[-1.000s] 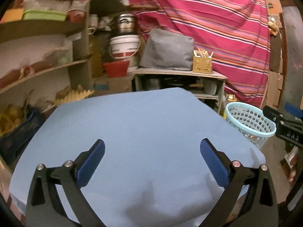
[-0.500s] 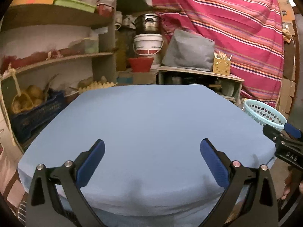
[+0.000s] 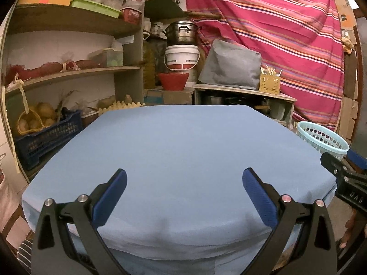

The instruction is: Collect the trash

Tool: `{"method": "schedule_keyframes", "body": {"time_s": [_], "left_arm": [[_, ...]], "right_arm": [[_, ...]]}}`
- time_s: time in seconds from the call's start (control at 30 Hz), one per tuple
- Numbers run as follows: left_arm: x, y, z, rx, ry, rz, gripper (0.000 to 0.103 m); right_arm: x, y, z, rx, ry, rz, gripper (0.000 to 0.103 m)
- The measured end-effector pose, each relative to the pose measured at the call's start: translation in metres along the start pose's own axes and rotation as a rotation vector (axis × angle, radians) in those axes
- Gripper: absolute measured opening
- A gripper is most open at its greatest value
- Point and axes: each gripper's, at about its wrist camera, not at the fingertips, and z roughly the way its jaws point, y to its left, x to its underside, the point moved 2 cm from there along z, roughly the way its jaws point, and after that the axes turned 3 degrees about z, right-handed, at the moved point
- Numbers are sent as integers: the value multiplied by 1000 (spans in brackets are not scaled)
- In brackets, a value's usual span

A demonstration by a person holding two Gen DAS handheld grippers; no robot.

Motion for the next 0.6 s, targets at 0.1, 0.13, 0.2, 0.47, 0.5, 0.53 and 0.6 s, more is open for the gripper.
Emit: {"method": "schedule_keyframes", "body": {"time_s": [0.1, 0.13, 0.2, 0.47, 0.5, 0.53, 0.6], "left_arm": [[4, -2, 3, -11, -4, 15, 98], [5, -3, 4, -10, -2, 19, 98], [9, -3, 8, -17, 4, 16, 98], [11, -1, 12, -27, -5, 5, 98], [12, -2, 12, -26, -8, 5, 98], [12, -2, 12, -25, -9, 6, 98], [13, -3, 12, -28, -11, 12, 98]], "right_arm": [[3, 0, 2, -2, -3, 4, 99], [5, 1, 3, -2, -4, 1, 99], [8, 1, 4, -2, -7, -1, 99], [12, 4, 1, 3, -51, -13, 99], [13, 4, 2, 6, -52, -13, 99], [14, 5, 2, 8, -50, -10, 99], [17, 4, 4, 9, -45, -7, 99]]}}
